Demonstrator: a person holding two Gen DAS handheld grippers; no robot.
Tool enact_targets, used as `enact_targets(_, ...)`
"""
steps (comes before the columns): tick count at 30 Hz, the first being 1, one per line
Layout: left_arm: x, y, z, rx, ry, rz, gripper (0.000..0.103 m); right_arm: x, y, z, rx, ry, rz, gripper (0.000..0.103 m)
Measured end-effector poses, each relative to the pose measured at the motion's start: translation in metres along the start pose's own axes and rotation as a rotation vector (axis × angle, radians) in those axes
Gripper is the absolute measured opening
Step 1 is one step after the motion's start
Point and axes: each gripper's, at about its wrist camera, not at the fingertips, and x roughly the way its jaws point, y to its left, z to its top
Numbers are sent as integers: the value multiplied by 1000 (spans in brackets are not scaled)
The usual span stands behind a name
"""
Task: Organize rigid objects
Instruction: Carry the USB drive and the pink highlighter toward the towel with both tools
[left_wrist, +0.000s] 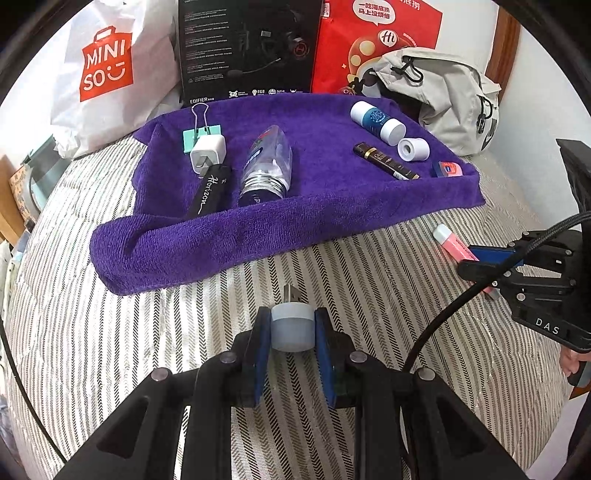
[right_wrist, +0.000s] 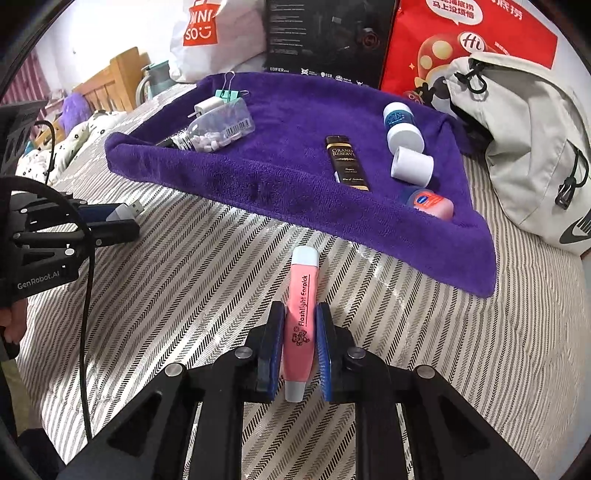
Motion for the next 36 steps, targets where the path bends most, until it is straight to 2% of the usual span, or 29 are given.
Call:
enact_targets(9,1,-6,-1,32,-10,29,23,0,4,0,-9,-11,-21,17)
enact_targets(17,-4,0,0,6,3,-22,23,-5,-12,-6,59,9,105,17)
enact_targets(21,-11,3,2,-14,-8,-62,23,-10,-16,-11,71,12,126,17)
enact_targets(36,-26,5,18,-8,-30,-55,23,-39,-31,-5,102,-57,196,17)
